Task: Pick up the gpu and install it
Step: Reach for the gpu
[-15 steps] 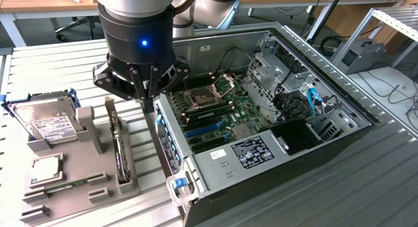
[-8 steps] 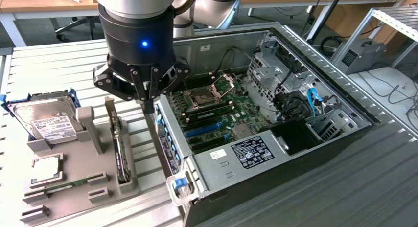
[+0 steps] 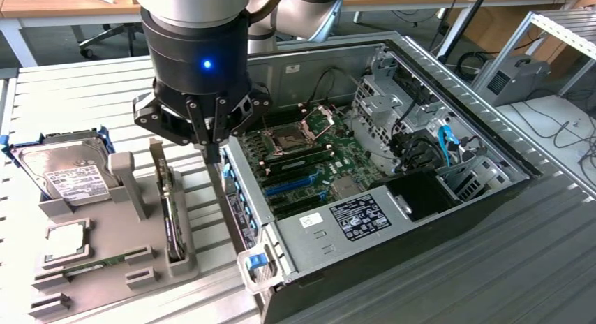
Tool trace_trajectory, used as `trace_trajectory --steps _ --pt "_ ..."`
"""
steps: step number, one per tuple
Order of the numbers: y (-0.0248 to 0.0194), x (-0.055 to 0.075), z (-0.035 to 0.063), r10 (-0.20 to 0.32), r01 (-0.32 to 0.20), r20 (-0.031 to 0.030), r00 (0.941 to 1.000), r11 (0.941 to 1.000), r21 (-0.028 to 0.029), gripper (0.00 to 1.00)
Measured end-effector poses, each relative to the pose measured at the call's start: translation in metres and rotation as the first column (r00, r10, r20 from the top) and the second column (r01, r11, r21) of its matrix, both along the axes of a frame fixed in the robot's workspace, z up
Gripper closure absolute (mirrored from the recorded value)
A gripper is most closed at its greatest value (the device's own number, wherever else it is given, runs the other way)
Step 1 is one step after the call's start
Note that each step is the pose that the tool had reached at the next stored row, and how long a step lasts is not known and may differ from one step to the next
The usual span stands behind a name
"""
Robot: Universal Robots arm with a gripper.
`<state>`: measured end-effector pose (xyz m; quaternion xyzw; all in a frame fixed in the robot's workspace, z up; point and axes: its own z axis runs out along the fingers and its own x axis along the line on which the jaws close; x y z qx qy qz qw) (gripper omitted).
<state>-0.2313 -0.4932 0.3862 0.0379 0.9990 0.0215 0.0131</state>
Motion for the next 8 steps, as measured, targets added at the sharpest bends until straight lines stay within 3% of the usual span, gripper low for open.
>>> trace_trajectory --steps 8 --pt "-0.0026 0.0 -0.0004 0.0 0.0 0.0 1.0 1.0 -0.0001 0.89"
